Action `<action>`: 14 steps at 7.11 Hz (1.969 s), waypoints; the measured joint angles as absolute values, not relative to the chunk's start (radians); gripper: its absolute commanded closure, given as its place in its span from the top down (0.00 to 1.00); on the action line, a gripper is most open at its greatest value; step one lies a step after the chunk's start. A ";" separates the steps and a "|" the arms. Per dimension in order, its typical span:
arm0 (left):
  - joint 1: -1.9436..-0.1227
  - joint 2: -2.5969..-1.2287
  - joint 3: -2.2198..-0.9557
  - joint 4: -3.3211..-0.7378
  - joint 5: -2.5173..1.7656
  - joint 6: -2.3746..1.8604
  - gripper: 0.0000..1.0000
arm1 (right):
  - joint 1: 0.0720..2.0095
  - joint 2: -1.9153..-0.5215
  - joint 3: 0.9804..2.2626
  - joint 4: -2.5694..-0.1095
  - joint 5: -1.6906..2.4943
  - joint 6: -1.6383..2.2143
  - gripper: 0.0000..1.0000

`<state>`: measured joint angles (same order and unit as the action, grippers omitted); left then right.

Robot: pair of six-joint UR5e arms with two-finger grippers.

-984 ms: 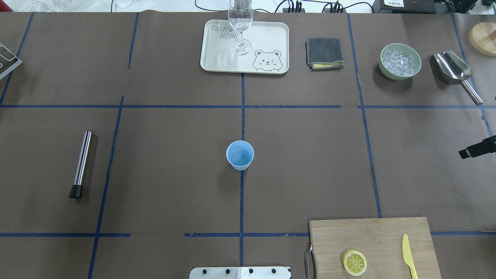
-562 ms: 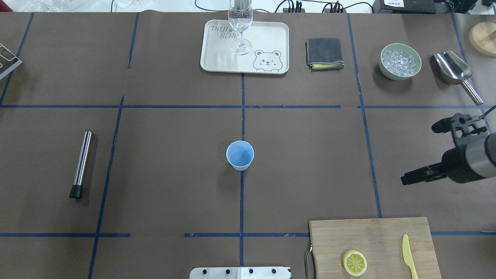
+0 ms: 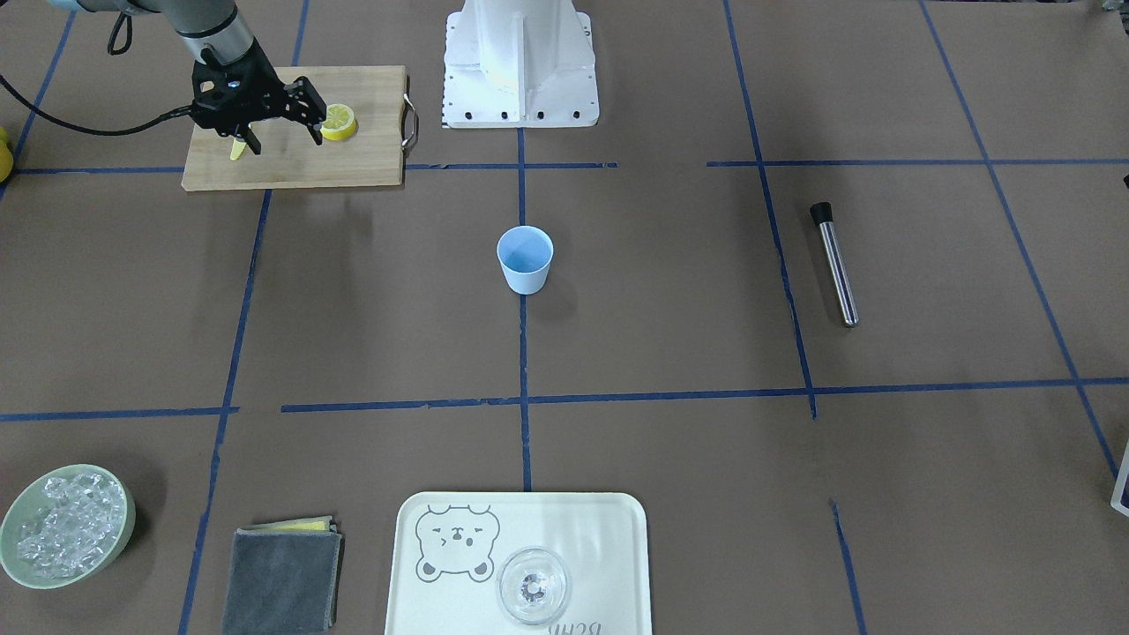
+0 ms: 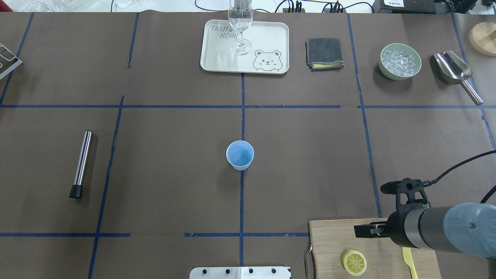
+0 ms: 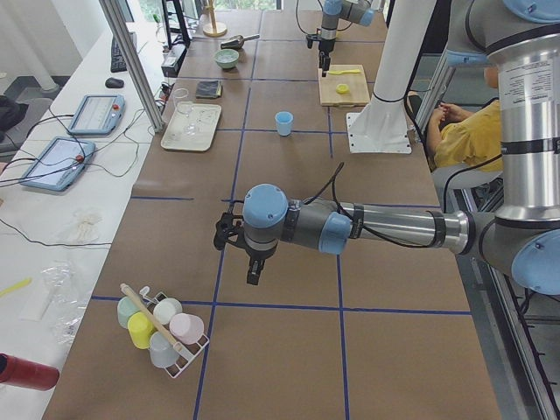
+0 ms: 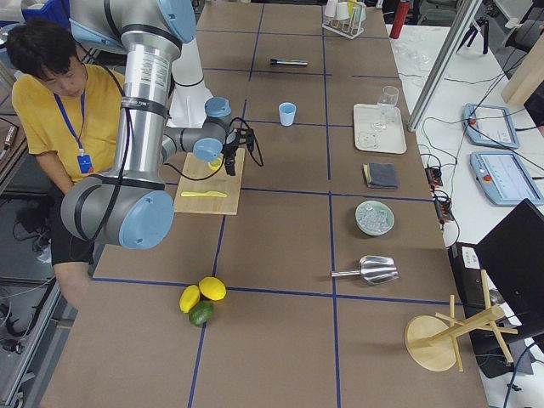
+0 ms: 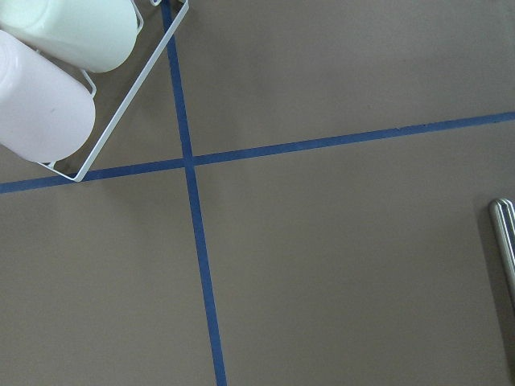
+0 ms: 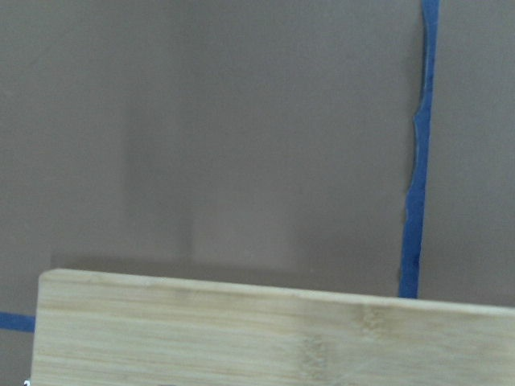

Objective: Squeeze lemon into cup
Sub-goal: 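Move the right gripper down toward the lemon slice on the cutting board, then close the right gripper on the yellow lemon slice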

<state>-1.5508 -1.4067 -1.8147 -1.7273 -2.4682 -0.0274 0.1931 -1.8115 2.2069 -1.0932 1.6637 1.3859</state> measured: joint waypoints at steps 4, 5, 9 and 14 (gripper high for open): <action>-1.551 -1.405 -1.811 -1.727 -2.468 -0.023 1.00 | -0.006 -1.812 2.218 -1.102 1.518 1.565 1.00; -1.551 -1.404 -1.810 -1.727 -2.468 -0.022 1.00 | -0.021 -1.809 2.217 -1.102 1.508 1.570 1.00; -1.552 -1.389 -1.818 -1.727 -2.469 -0.020 1.00 | -0.037 -1.795 2.192 -1.103 1.499 1.572 1.00; -1.553 -1.384 -1.821 -1.727 -2.470 -0.020 1.00 | -0.018 -1.748 2.172 -1.141 1.495 1.572 0.85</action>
